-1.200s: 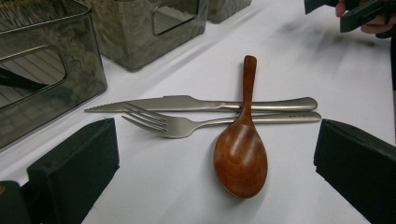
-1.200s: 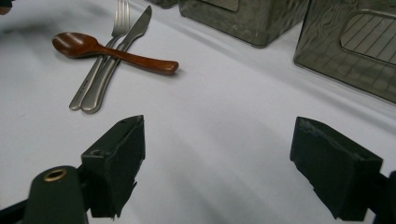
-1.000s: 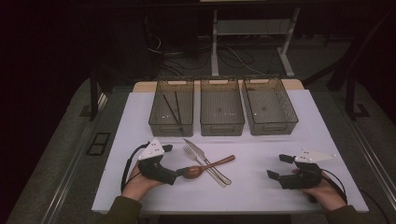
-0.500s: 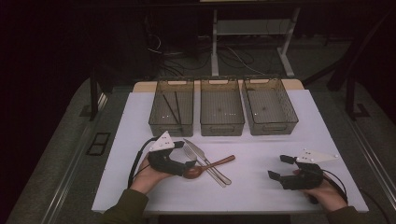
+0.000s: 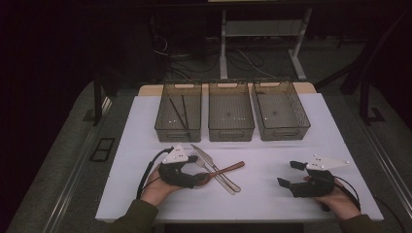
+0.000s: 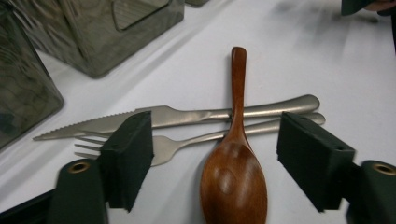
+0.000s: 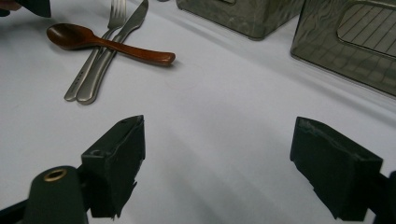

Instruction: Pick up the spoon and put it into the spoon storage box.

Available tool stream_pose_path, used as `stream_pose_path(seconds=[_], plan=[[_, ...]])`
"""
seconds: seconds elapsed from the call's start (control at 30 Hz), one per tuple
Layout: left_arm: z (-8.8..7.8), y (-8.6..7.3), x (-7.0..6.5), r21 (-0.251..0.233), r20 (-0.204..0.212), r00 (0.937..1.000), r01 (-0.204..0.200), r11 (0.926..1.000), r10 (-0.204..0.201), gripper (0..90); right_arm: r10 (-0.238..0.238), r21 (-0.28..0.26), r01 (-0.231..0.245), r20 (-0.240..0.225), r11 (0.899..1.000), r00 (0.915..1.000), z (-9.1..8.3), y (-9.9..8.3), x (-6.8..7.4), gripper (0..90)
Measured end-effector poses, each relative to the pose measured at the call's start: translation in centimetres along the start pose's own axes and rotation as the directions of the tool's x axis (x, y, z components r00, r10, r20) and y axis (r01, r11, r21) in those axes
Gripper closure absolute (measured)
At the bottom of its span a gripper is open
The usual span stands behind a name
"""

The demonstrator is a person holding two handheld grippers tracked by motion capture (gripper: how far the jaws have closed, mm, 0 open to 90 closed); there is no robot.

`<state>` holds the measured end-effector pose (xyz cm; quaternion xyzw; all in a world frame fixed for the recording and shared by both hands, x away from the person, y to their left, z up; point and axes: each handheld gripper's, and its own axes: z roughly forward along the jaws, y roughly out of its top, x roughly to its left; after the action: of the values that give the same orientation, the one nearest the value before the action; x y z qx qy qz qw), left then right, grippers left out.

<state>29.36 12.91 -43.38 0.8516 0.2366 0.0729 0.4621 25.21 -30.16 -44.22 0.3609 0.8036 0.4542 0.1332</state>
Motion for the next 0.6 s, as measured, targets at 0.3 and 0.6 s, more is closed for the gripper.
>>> stream_pose_path(seconds=[0.3,0.6], plan=[[0.8,-0.4,-0.1,0.072,0.038,0.9991,0.018,0.9973,-0.021,45.4,0.005,0.005,-0.005,0.003,1.000,1.0000,0.0,0.0,0.0,17.2],[1.3,-0.6,0.1,0.106,0.045,0.9989,0.012,0.9943,-0.016,48.8,0.002,0.007,-0.002,0.002,1.000,1.0000,0.0,0.0,-0.1,17.3]])
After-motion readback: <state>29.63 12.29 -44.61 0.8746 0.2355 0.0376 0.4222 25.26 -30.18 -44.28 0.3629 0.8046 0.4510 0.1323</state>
